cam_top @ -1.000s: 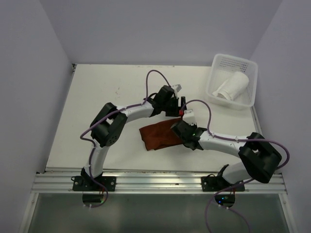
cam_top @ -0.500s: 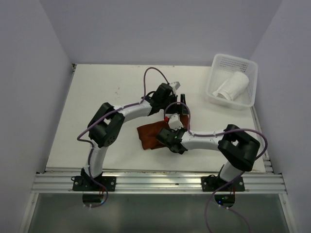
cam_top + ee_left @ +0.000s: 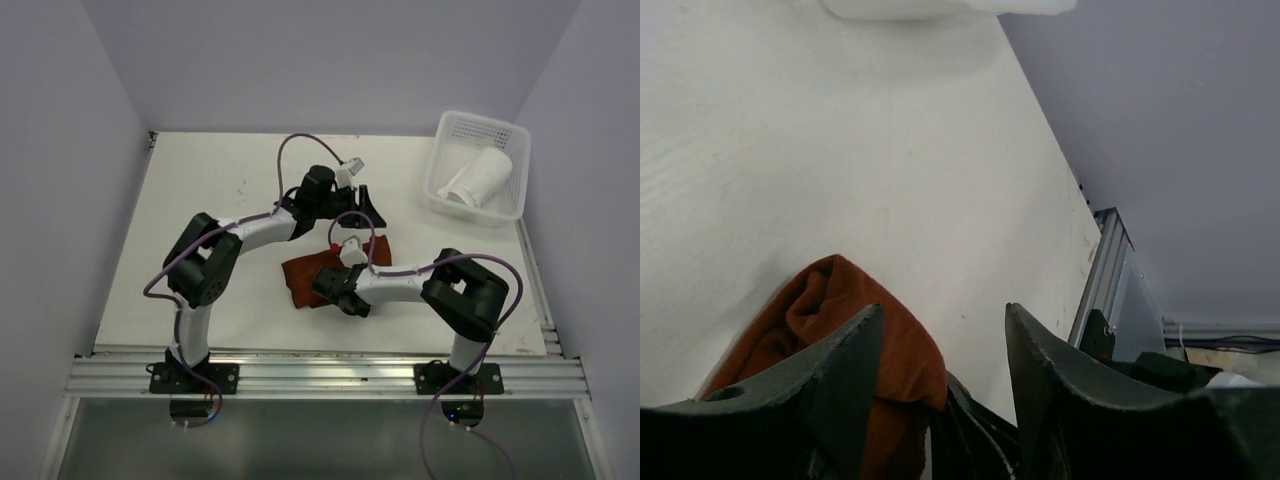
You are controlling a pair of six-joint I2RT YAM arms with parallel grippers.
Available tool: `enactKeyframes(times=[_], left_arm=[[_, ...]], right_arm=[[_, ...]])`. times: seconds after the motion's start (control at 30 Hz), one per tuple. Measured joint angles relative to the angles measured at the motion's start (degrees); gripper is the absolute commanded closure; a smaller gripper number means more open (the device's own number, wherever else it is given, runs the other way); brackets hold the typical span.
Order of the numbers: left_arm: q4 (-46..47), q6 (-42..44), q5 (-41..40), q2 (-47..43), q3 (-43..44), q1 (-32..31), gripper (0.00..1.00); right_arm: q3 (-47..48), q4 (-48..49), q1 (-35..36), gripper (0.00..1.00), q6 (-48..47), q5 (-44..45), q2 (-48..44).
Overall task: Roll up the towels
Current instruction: Roll the towel
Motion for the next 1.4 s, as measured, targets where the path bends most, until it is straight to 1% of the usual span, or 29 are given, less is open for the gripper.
enactKeyframes(times=[0.2, 0.3, 0.4, 0.77, 0.97, 1.03, 1.1, 1.13, 1.2, 1.23, 1.33, 1.37, 1.4], left_arm=[[9.84, -2.34, 8.63, 3.41, -0.02, -2.1, 0.51], [12.55, -3.41, 11.37, 5.9, 0.04, -3.1, 0.53], [13.16, -3.89, 13.62, 7.69, 0.04, -3.61, 0.54], [13.79, -4.81, 14.91, 10.54, 0.04, -3.61, 0.58], [11.19, -3.32, 13.38, 11.34, 0.04, -3.54, 0.6], [9.66, -2.25, 12.17, 11.37, 0.04, -3.54, 0.61], [8.39, -1.2, 10.91, 11.41, 0.04, -3.54, 0.61], [7.65, -0.72, 10.23, 11.45, 0.04, -3.54, 0.61], [6.38, 0.2, 9.05, 11.56, 0.04, -3.54, 0.61], [5.55, 0.48, 8.35, 11.56, 0.04, -3.56, 0.62], [3.87, 1.49, 6.43, 11.56, 0.04, -3.72, 0.63], [3.65, 1.66, 5.92, 11.56, 0.04, -3.87, 0.63], [3.43, 1.7, 5.51, 11.56, 0.04, -4.11, 0.63]], right_arm=[[1.22, -1.79, 0.24, 1.0, 0.63, 0.79, 1.7], [1.99, -2.93, 0.39, 1.0, 0.7, 1.14, 2.91], [2.43, -3.8, 0.72, 1.0, 0.79, 1.31, 3.76], [4.7, -7.72, 0.98, 1.0, 1.11, 1.42, 7.1], [5.53, -9.55, 1.07, 1.0, 1.09, 1.51, 8.17], [5.53, -9.6, 1.14, 0.93, 1.01, 1.49, 8.17], [5.53, -9.4, 1.14, 0.89, 0.66, 1.38, 8.11], [5.33, -9.11, 1.14, 0.84, 0.39, 1.22, 7.87], [4.76, -8.31, 1.14, 0.79, 0.0, 0.76, 6.93], [4.26, -7.82, 1.11, 0.75, -0.26, 0.13, 6.05], [2.19, -6.29, 1.03, 0.66, -1.14, -1.99, 2.67], [1.22, -5.53, 1.03, 0.59, -1.51, -2.6, 1.46], [0.22, -4.85, 0.98, 0.57, -1.97, -3.32, 0.09]])
